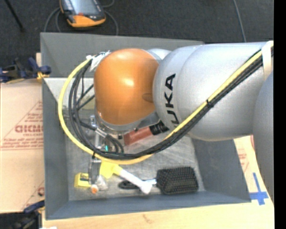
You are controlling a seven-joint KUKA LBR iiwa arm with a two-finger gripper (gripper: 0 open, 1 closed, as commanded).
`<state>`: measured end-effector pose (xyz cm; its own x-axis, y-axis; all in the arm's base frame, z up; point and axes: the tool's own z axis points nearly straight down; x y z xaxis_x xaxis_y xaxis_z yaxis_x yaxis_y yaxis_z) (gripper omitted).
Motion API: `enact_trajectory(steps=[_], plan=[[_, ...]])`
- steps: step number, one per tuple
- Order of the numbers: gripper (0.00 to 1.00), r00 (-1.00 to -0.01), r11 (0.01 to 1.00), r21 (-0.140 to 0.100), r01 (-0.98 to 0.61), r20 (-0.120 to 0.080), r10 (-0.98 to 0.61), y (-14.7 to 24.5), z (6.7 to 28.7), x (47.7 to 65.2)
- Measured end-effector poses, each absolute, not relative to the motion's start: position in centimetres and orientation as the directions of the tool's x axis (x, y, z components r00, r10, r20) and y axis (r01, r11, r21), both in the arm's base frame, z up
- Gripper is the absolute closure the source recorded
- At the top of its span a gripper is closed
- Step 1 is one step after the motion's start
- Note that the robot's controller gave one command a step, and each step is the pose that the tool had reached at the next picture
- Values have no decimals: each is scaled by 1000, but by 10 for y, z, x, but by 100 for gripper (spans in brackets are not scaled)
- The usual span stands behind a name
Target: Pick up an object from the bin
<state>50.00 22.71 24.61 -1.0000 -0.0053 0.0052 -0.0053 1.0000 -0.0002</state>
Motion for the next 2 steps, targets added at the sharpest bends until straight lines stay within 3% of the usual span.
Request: enact_trajectory(steps=[1, 2], plan=[[0, -1000, 1000, 2, 0, -3, 0, 226, 250, 502], [0, -1000, 1000, 3, 2, -5, 2, 220, 163, 490]])
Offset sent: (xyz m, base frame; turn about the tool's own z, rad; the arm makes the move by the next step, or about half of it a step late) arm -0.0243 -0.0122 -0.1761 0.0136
